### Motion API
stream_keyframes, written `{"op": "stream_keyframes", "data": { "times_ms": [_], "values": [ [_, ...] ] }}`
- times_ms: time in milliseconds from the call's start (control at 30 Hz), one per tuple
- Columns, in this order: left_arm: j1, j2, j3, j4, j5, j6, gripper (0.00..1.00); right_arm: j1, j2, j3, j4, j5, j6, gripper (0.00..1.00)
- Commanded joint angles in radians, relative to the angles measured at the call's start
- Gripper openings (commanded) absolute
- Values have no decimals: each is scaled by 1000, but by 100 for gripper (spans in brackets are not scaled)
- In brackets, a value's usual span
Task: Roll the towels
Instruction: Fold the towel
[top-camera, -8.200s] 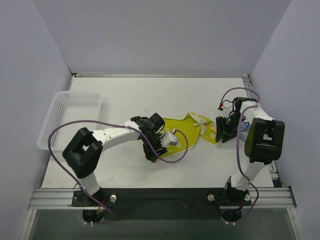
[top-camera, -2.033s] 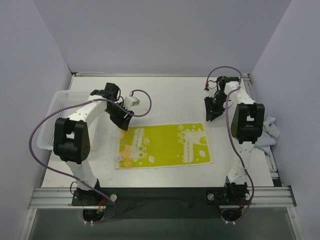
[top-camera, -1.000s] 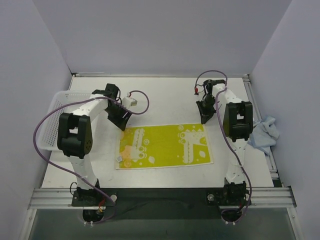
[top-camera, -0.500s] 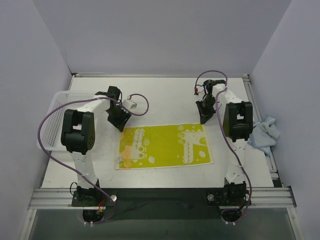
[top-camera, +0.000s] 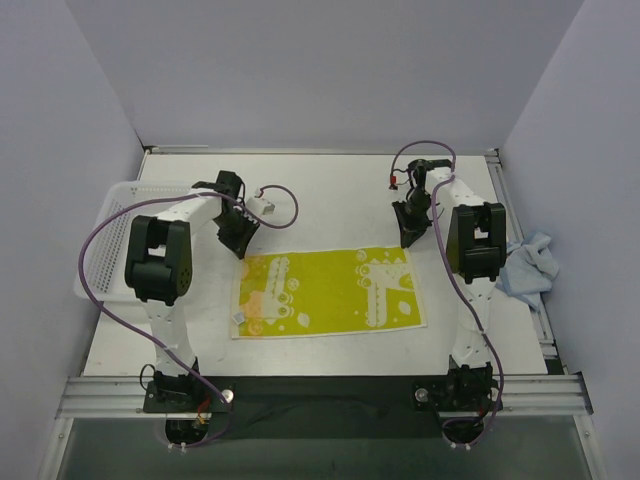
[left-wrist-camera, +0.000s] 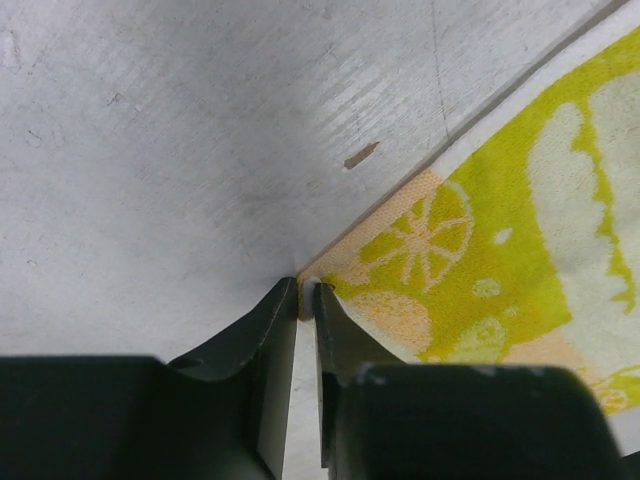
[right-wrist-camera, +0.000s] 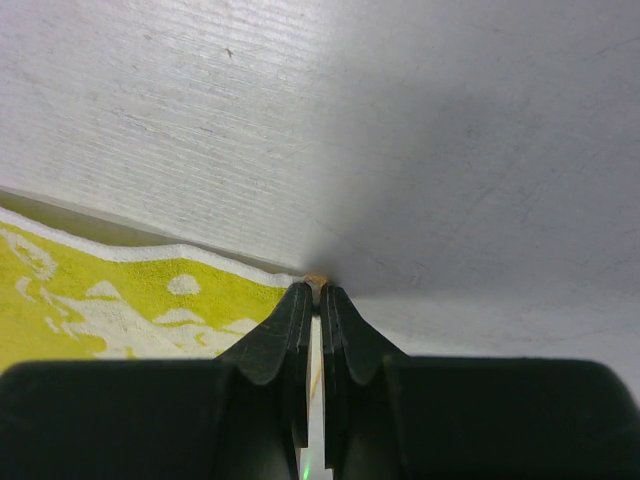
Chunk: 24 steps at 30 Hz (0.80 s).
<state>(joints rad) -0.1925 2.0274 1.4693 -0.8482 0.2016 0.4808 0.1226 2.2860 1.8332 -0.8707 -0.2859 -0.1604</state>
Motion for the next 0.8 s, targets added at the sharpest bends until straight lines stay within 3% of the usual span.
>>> {"op": "stream_keyframes", "data": {
  "times_ms": [0,267,767],
  "values": [
    [10,17,43,-8,45,-18,21,-11,-19,3,-24,1,-5,0],
    [41,25,105,-14,36,-36,0,-38,-25,41,-25,11,-10,0],
    [73,36,316,-69,76,-7,0,-80,-43,242,-37,7,-24,0]
  ]
}}
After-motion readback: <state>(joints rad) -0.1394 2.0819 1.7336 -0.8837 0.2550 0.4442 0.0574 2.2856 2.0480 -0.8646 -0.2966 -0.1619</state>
